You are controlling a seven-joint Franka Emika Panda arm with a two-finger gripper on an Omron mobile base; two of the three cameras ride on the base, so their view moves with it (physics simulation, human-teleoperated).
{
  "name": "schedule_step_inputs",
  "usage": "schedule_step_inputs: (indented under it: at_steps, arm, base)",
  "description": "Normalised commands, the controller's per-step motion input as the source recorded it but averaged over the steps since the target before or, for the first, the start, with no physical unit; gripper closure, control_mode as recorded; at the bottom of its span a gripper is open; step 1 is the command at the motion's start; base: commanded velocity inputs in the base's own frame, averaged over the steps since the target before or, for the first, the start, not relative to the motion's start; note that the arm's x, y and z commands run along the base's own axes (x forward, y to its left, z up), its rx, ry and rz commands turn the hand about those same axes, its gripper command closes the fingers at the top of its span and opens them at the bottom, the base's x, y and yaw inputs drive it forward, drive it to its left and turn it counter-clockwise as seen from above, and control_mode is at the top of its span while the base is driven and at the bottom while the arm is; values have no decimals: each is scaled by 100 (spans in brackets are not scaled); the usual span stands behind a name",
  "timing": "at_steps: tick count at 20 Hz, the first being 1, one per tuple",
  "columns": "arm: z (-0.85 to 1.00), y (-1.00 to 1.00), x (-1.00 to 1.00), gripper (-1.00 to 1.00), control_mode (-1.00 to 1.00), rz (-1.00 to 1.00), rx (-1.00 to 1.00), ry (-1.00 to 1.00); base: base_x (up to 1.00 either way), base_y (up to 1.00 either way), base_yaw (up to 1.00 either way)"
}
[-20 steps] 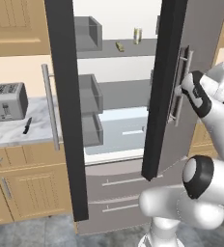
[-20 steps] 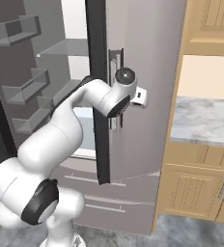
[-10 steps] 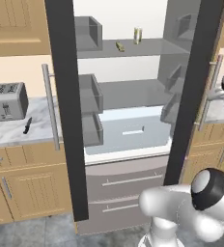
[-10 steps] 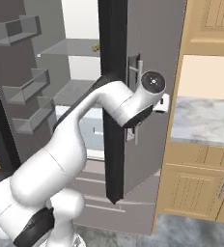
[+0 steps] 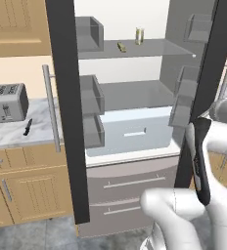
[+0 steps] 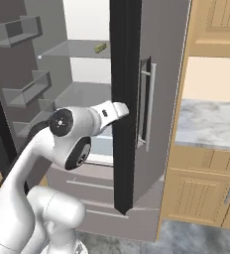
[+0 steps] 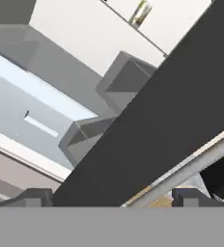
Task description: Retrieve the butter from the fridge and place it on a plate on the dining table. Then retrieve the butter knife by the fridge and place it near the plate.
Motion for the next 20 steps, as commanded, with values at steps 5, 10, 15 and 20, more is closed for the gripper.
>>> schedule_step_inputs:
  at_steps: [5, 10, 15, 20]
  arm:
    - [83, 100, 71, -100, -100, 0, -43, 38]
    - [23, 29, 98, -100, -100, 0, -33, 39]
    - [1, 1, 100, -100, -100, -3, -30, 47]
    - [-11, -38, 100, -100, -100, -7, -27, 35]
  base:
    - [0, 0, 0]
    - [0, 0, 0]
    - [0, 0, 0]
    - [0, 0, 0]
